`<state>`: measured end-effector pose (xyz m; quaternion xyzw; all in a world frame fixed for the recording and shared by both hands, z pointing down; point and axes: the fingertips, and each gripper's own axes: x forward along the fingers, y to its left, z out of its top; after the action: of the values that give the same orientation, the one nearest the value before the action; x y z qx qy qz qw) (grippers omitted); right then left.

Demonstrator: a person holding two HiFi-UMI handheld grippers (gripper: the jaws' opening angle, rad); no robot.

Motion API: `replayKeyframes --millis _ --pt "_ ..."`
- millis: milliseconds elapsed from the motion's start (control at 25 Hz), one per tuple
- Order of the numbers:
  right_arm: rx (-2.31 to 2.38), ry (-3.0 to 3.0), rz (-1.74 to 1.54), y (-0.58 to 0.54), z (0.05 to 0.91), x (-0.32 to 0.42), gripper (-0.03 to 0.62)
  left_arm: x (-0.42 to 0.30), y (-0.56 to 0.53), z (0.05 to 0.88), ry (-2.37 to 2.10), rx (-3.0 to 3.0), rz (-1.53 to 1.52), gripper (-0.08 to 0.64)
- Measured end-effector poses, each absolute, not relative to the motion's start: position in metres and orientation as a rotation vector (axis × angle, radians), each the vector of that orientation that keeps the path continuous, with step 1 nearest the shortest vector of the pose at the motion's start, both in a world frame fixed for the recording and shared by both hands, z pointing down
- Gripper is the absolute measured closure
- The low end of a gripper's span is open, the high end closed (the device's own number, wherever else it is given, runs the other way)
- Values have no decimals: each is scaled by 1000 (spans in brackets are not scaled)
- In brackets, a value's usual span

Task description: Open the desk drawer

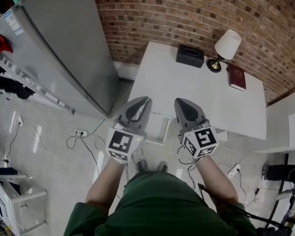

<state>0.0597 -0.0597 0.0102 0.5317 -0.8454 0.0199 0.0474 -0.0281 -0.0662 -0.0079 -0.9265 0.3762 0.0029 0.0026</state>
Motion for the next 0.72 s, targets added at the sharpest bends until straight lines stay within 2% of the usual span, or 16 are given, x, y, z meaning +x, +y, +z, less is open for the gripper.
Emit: replayKeyframes --millis 720 --pt "1572 -2605 -40 -49 1 49 592 -31 -61 -11 1183 -2897 26 538"
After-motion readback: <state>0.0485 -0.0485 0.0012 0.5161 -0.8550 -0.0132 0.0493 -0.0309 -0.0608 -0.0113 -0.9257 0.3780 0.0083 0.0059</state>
